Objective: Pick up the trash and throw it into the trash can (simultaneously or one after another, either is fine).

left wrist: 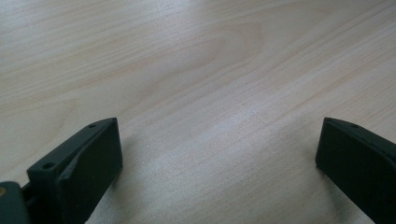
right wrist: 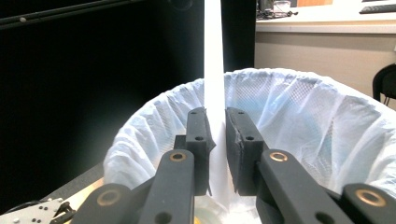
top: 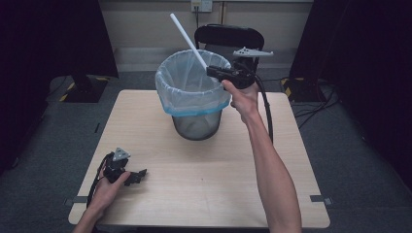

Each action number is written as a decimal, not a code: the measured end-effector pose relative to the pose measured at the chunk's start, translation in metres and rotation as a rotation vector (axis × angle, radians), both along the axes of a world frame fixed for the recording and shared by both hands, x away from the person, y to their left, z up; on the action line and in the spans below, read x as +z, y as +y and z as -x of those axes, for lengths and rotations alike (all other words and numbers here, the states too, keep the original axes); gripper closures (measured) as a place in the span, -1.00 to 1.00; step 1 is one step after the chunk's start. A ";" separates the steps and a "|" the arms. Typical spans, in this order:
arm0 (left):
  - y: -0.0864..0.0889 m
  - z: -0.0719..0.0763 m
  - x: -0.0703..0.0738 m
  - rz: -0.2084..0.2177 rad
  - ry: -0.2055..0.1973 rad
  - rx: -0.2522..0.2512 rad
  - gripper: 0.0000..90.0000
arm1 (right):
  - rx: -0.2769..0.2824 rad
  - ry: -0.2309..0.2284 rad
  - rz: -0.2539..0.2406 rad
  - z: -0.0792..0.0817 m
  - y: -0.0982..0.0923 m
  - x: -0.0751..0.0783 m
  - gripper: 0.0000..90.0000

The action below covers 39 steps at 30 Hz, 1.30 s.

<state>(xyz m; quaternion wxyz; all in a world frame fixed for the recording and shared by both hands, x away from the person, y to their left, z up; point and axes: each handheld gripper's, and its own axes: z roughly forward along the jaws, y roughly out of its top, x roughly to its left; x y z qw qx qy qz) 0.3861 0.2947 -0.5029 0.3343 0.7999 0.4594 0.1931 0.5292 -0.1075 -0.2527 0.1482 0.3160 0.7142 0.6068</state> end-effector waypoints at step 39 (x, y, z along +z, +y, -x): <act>0.000 0.000 0.000 0.000 0.000 0.000 -1.00 | -0.138 0.002 0.021 0.011 -0.031 0.002 -0.59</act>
